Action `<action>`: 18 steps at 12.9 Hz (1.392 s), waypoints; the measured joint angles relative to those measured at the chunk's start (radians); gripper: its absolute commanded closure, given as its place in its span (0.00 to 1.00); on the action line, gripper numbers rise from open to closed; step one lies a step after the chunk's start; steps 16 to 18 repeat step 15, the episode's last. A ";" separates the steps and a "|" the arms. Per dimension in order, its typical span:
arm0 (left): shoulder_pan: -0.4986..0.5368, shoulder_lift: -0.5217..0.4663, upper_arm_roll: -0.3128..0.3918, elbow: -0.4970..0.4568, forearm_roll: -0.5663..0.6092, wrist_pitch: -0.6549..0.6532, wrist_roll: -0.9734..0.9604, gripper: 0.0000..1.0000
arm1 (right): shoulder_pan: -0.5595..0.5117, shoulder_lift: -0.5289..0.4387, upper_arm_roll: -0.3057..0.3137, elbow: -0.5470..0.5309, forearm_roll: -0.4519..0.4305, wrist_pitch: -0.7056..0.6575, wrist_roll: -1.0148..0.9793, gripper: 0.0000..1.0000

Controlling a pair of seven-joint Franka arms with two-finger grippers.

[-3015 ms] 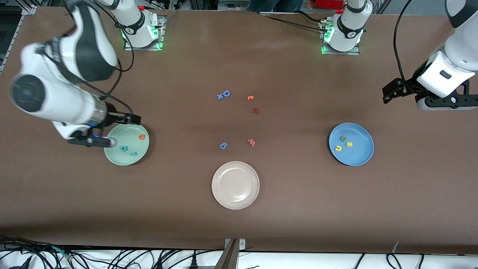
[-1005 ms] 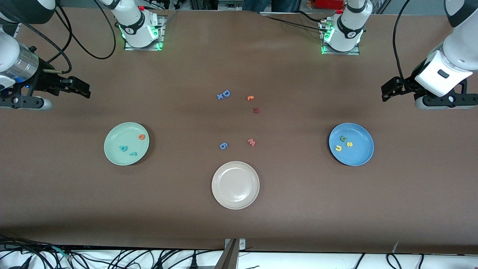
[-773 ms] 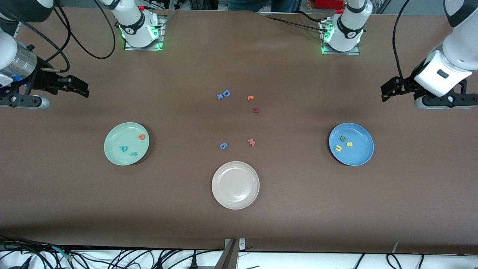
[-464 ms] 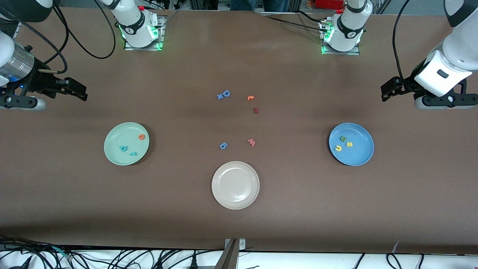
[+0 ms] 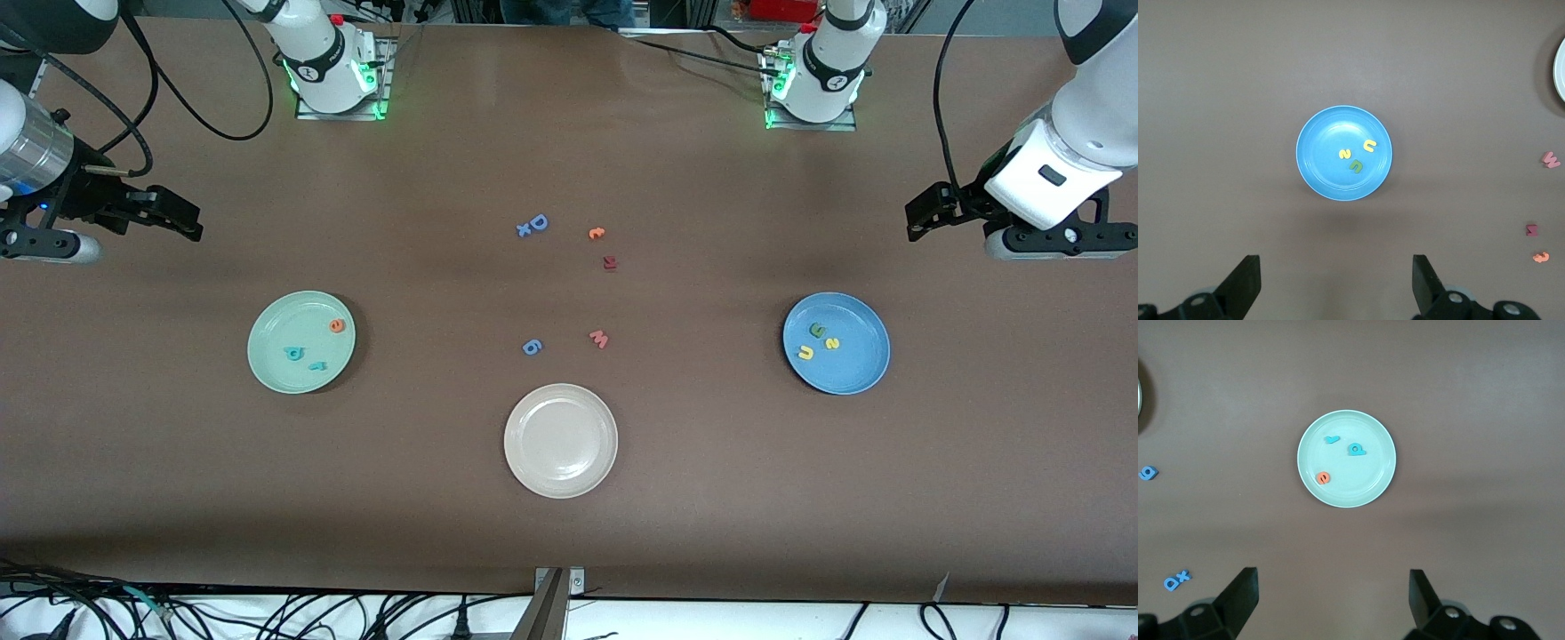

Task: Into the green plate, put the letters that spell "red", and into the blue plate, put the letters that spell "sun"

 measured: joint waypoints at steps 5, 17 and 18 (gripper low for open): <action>0.000 0.000 0.000 0.000 0.000 0.000 0.000 0.00 | 0.000 0.014 -0.001 0.006 0.000 -0.006 0.000 0.00; 0.000 0.000 0.000 0.000 0.000 0.000 0.000 0.00 | -0.003 0.015 -0.002 0.007 0.000 -0.012 0.000 0.00; 0.000 0.000 0.000 0.000 0.000 0.000 0.000 0.00 | -0.003 0.015 -0.002 0.007 0.000 -0.012 0.000 0.00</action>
